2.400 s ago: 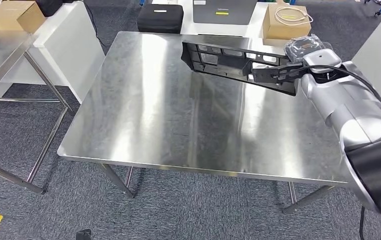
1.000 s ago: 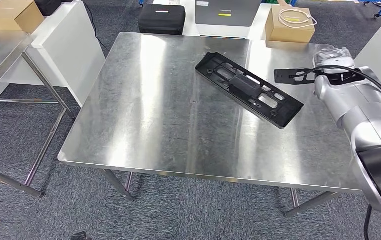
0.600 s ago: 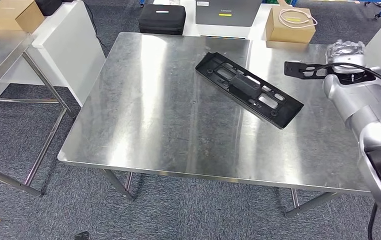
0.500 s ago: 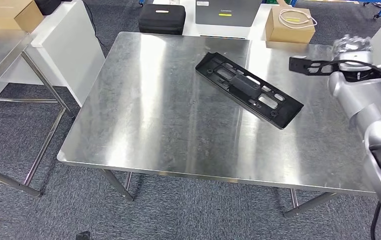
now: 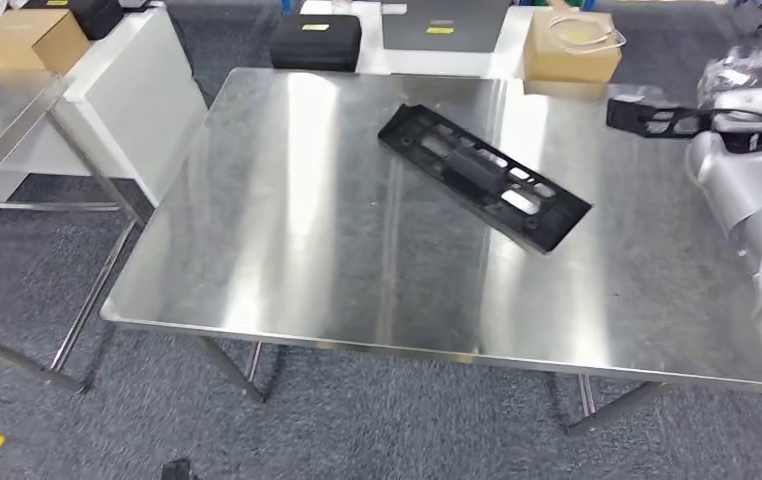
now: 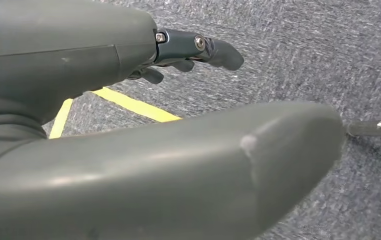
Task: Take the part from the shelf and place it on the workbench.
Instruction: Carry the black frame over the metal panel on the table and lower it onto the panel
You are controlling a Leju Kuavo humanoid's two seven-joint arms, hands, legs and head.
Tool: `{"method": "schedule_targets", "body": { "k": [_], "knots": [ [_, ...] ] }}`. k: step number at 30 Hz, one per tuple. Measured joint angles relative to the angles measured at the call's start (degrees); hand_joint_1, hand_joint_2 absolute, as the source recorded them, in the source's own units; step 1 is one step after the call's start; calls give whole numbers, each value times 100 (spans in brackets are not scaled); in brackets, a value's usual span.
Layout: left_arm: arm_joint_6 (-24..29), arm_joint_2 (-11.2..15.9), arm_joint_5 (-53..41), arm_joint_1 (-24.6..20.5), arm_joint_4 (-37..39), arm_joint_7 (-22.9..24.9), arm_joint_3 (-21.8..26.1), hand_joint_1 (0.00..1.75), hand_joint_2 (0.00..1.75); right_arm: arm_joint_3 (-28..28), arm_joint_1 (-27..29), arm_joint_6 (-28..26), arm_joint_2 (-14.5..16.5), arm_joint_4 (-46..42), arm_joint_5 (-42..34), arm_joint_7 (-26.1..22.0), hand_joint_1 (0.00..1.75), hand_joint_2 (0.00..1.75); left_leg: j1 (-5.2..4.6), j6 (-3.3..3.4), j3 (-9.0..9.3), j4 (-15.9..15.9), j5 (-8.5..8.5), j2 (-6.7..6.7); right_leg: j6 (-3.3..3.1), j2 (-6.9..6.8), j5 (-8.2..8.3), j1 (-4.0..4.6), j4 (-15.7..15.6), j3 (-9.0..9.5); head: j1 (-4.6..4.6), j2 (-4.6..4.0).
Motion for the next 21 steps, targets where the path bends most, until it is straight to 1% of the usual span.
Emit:
{"method": "schedule_targets", "body": {
  "k": [1, 2, 4, 5, 6, 7, 8, 9, 10, 11, 12, 13, 14, 15, 16, 17, 18, 19, 20, 21],
  "knots": [
    [-9, 2, -3, 2, 0, 0, -1, 0, 0, 0, 3, -1, 2, 0, 1, 1, 0, 175, 16, -19, -56, 118, -107, 14, -46, 0, 11, 4, 12, -23, -6, 0],
    [-20, 4, -5, 3, 0, 0, -3, 0, 0, 0, 1, -2, 3, 0, 3, 0, 0, 175, 30, -42, -153, 361, -287, 28, -82, 0, 28, 8, 12, -39, -13, 0],
    [-32, 5, -10, 0, 0, -1, -7, 0, 0, 0, -2, -3, 4, 0, 11, 0, 0, 175, 28, -67, -421, 1092, -736, 50, -127, 1, 56, 56, 14, -63, -23, 0],
    [-37, 5, -11, 0, 0, 0, -8, 0, 0, 0, 0, -3, 4, 0, 16, -1, 0, 175, 23, -59, -544, 1431, -884, 52, -139, 1, 63, 88, 16, -76, -27, 0],
    [-41, 5, -11, -1, 0, 1, -9, 0, 0, 0, 4, -3, 3, 0, 20, -1, 0, 175, 13, -30, -594, 1609, -926, 52, -153, 2, 72, 123, 17, -85, -28, 0],
    [-46, 4, -11, -1, 0, 1, -10, 0, 0, 0, 6, -2, 3, 0, 24, -1, 0, 175, -8, 25, -546, 1585, -862, 51, -162, 3, 78, 165, 18, -90, -29, 0],
    [-52, 4, -11, -2, 0, -1, -10, 0, 0, 0, 2, -2, 3, 0, 28, -1, 0, 175, -43, 112, -394, 1350, -712, 45, -168, 5, 82, 210, 17, -89, -28, 0],
    [-58, 6, -11, -4, -1, -2, -11, 0, 0, -1, -3, -2, 2, 0, 33, -1, 0, 175, -99, 237, -178, 977, -544, 31, -173, 7, 85, 242, 14, -86, -28, 0],
    [-63, 26, -14, -7, -3, -3, -11, 0, 0, -1, -18, -2, -3, 2, 38, -1, 0, 175, -148, 378, 37, 621, -436, 34, -170, 8, 88, 275, 8, -86, -10, 0],
    [-66, 36, -20, -10, -5, -7, -12, 0, 0, -2, -31, -2, -10, 4, 42, -1, 0, 175, -202, 491, 194, 348, -367, 49, -169, 2, 95, 269, -1, -85, 12, 0],
    [-68, 45, -28, -13, -7, -9, -13, 0, 0, -2, -37, -1, -21, 7, 46, -1, 0, 175, -251, 568, 273, 193, -351, 60, -161, -9, 106, 255, -11, -85, 25, 0],
    [-70, 53, -35, -14, -8, -11, -14, 0, 0, -2, -37, 0, -33, 9, 49, -1, 0, 175, -281, 603, 303, 134, -353, 77, -146, -20, 122, 236, -26, -85, 34, 0],
    [-70, 42, -40, -14, -7, -14, -14, 0, 0, -3, -28, 1, -38, 9, 50, -3, 0, 175, -312, 619, 327, 57, -309, 82, -121, -27, 144, 221, -59, -77, 26, 0],
    [-71, 41, -42, -15, -7, -15, -14, 0, 0, -9, -18, 1, -47, 9, 51, -5, 0, 175, -308, 627, 375, -61, -253, 81, -103, -37, 147, 229, -63, -87, 16, 0],
    [-70, 40, -42, -19, -7, -15, -14, 0, 0, -17, -15, 1, -60, 9, 53, -8, 0, 175, -291, 635, 431, -189, -186, 89, -94, -41, 112, 234, -18, -131, 16, 0],
    [-70, 39, -43, -25, -7, -15, -14, 0, 0, -27, -24, 1, -75, 9, 55, -9, 0, 175, -265, 636, 470, -303, -115, 98, -93, -43, 25, 240, 134, -221, 23, 0],
    [-70, 37, -45, -33, -7, -15, -15, 0, 0, -39, -32, 1, -97, 11, 57, -9, 0, 175, -237, 617, 485, -377, -61, 105, -101, -48, -115, 224, 420, -367, 30, 0],
    [-72, 34, -45, -40, -7, -14, -15, 0, 0, -48, -40, 1, -115, 14, 58, -9, 0, 175, -230, 607, 473, -398, -37, 104, -95, -46, -260, 205, 737, -522, 37, 0],
    [-75, 25, -46, -45, -6, -13, -15, 0, 0, -56, -32, 1, -127, 16, 58, -9, 0, 175, -220, 582, 448, -397, -20, 104, -61, -47, -386, 170, 1086, -683, 40, 0],
    [-79, 13, -46, -46, -5, -11, -15, 0, 0, -62, -15, 1, -136, 19, 57, -9, 0, 175, -207, 552, 423, -389, -10, 103, -6, -49, -445, 132, 1304, -781, 41, 0]
  ]
}}
